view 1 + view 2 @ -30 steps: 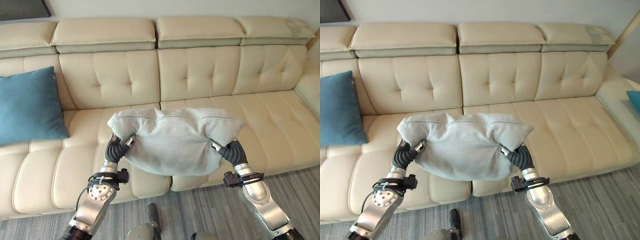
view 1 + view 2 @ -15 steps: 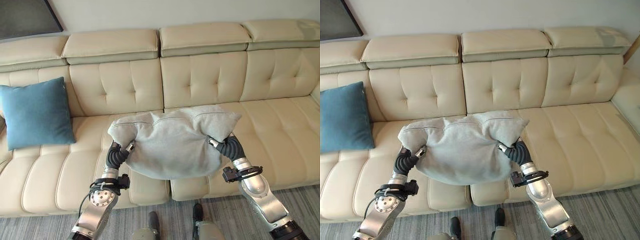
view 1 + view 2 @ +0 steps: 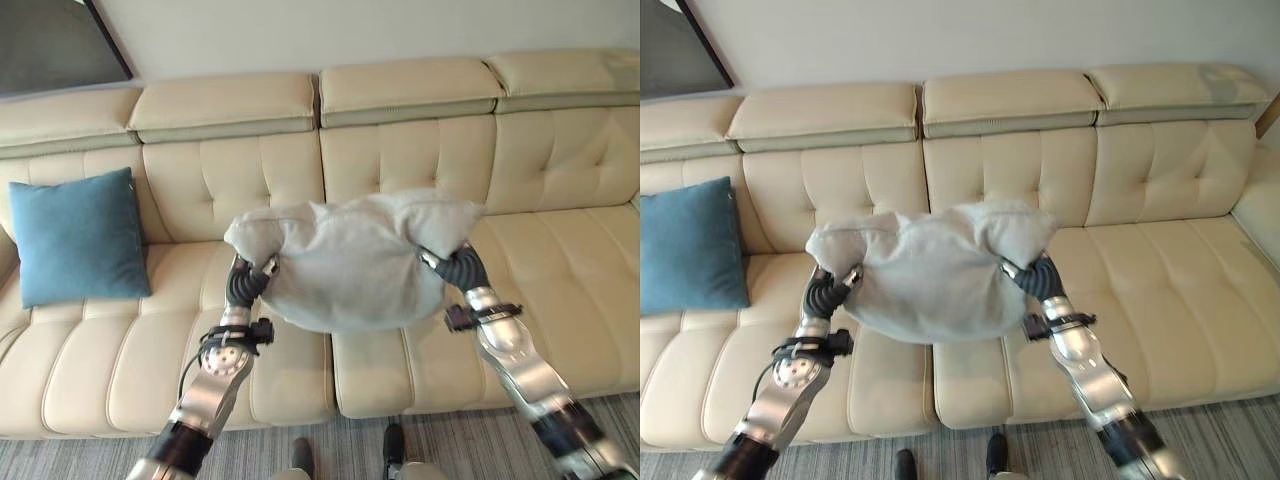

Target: Pick up all the scattered cushions and arrange them neatly on the sofa.

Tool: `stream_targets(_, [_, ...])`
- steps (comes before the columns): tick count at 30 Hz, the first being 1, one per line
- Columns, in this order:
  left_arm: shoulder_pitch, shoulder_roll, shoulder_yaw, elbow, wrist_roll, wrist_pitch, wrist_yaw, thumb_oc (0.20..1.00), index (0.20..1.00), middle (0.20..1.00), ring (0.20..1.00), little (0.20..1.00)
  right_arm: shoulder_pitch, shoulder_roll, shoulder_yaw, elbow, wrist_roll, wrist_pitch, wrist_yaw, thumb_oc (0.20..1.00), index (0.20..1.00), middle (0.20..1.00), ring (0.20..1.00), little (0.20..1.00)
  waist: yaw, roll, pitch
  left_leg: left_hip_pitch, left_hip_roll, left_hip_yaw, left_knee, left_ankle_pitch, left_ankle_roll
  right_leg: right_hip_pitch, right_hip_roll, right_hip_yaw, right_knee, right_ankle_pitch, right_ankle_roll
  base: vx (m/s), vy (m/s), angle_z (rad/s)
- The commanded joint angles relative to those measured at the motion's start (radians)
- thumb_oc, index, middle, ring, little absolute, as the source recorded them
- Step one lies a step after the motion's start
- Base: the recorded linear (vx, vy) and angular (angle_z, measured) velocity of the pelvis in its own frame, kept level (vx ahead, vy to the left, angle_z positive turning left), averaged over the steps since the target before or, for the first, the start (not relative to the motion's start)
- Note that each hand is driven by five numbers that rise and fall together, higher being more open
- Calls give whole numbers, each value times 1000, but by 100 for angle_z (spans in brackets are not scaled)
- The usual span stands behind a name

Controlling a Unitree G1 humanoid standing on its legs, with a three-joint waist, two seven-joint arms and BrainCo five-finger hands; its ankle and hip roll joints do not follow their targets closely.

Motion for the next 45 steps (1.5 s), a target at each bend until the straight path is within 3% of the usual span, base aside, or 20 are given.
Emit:
stream_targets(1, [-305, 4, -134, 35, 69, -84, 56, 200, 200, 200, 200, 200, -295, 114, 90, 0, -28, -108, -64, 200, 200, 200, 200, 200, 2, -53, 50, -35, -27, -3, 65, -104, -18, -24, -48, 23, 121, -168, 75, -129, 1, 4])
stream_targets(7, [-627, 33, -187, 310, 68, -102, 152, 200, 200, 200, 200, 200, -616, 121, 121, 308, -12, -110, -150, 200, 200, 200, 200, 200, 25, -48, 87, -161, -23, -28, 59, -62, -30, -151, -55, 35, 142, -147, 83, -76, 8, 5])
stream_targets(13, [-816, 45, -239, 518, 61, -96, 170, 213, 213, 213, 213, 213, -798, 97, 171, 520, 7, -102, -173, 228, 228, 228, 228, 228, 35, -43, 118, -222, -28, -43, 44, -33, -39, -212, -62, 36, 144, -133, 92, -7, 19, 5])
stream_targets(14, [-818, 45, -239, 519, 61, -97, 170, 520, 520, 520, 520, 520, -800, 97, 171, 521, 8, -103, -172, 228, 228, 228, 228, 228, 35, -43, 118, -223, -28, -43, 44, -33, -39, -213, -62, 35, 144, -133, 92, -5, 7, 3])
stream_targets(15, [-841, 49, -245, 542, 64, -96, 173, 1000, 1000, 1000, 1000, 1000, -825, 90, 183, 552, 9, -103, -175, 727, 727, 727, 727, 727, 37, -43, 121, -231, -28, -45, 42, -30, -40, -221, -64, 34, 144, -132, 93, 10, 10, 4])
stream_targets(16, [-887, 53, -250, 583, 59, -92, 179, 1000, 1000, 1000, 1000, 1000, -865, 76, 193, 595, 14, -97, -184, 1000, 1000, 1000, 1000, 1000, 39, -42, 127, -242, -31, -50, 32, -22, -43, -228, -64, 31, 142, -130, 96, 12, 13, 6])
stream_targets(23, [-901, 164, -210, 571, 23, -105, 165, 1000, 1000, 1000, 1000, 1000, -902, -40, 157, 606, 20, -88, -214, 1000, 1000, 1000, 1000, 1000, 43, -48, 126, -241, -36, -67, -14, -1, -54, -225, -63, 14, 121, -123, 105, 25, -5, 8])
stream_targets(27, [-852, 253, -139, 546, -46, -124, 140, 1000, 1000, 1000, 1000, 1000, -852, -119, 69, 568, 90, -112, -225, 1000, 1000, 1000, 1000, 1000, 42, -46, 112, -228, -35, -70, -26, -1, -57, -212, -62, 12, 109, -118, 106, 17, 11, 12])
stream_targets(33, [-736, 317, -37, 517, -152, -146, 82, 1000, 1000, 1000, 1000, 1000, -727, -170, -55, 534, 221, -151, -191, 1000, 1000, 1000, 1000, 1000, 34, -47, 94, -194, -33, -58, -25, -20, -55, -185, -59, 22, 97, -121, 105, 21, 21, 3])
stream_targets(38, [-588, 331, 23, 444, -181, -152, 23, 1000, 1000, 1000, 1000, 1000, -584, -216, -127, 490, 286, -159, -132, 1000, 1000, 1000, 1000, 1000, 27, -46, 80, -178, -34, -46, -26, -29, -50, -175, -59, 33, 92, -117, 101, 4, 26, -9])
stream_targets(44, [-409, 274, 57, 315, -173, -149, -23, 1000, 1000, 1000, 1000, 1000, -442, -206, -171, 436, 314, -158, -77, 1000, 1000, 1000, 1000, 1000, 26, -50, 81, -175, -35, -36, -21, -29, -43, -175, -60, 42, 89, -108, 97, -11, 6, -4])
stream_targets(45, [-306, 224, 77, 251, -178, -146, -54, 1000, 1000, 1000, 1000, 1000, -345, -188, -184, 377, 302, -151, -42, 1000, 1000, 1000, 1000, 1000, 25, -52, 87, -166, -34, -35, -19, -33, -43, -166, -59, 44, 87, -110, 97, -12, 0, -6])
